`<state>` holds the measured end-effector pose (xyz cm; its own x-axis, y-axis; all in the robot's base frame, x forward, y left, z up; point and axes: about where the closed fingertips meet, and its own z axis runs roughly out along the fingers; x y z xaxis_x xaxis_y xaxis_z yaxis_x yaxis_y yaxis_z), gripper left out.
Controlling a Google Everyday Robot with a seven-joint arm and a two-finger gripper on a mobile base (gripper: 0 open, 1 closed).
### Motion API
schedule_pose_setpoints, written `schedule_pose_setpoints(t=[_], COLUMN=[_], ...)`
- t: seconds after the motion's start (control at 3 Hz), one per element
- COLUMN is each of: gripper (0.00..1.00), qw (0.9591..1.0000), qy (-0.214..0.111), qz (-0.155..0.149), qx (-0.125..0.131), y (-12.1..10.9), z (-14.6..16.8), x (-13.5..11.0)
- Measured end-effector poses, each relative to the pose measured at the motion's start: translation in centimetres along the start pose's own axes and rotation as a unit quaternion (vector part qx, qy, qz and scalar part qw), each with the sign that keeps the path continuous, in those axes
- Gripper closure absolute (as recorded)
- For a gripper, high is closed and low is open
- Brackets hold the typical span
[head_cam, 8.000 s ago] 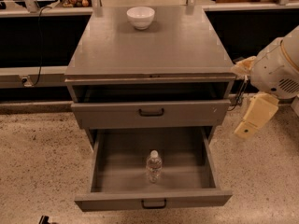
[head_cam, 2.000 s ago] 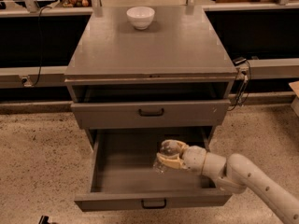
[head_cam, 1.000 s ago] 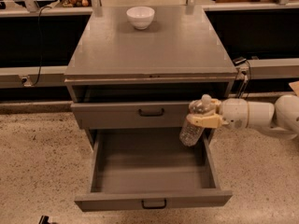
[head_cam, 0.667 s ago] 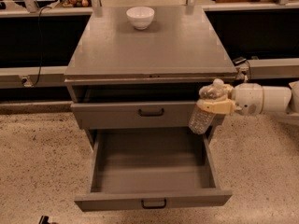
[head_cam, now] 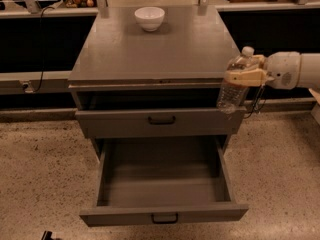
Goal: Pick water bottle from middle drawer and place on counter
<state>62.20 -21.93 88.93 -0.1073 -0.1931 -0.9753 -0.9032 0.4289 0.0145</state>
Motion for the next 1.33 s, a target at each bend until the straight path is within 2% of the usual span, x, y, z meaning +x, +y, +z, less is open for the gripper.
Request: schedule_pose_setpoints(t=[0.33,0.67,1.0,1.33], gripper=[1.00,1.00,1.00,1.00], qw=[0.9985,0.9965,0.9943,0.9912], qy=[0.027,0.013,-0.013,-0.026], qz=[0.001,0.025,0.047,0.060], qx=[0.046,0.079,0.095,0.115], y=[-3.5,-6.4,-9.1,-11.3], z=[-1.1,-1.9,-1.0,0.6], x=[-4.1,-6.8,-8.9,-10.2])
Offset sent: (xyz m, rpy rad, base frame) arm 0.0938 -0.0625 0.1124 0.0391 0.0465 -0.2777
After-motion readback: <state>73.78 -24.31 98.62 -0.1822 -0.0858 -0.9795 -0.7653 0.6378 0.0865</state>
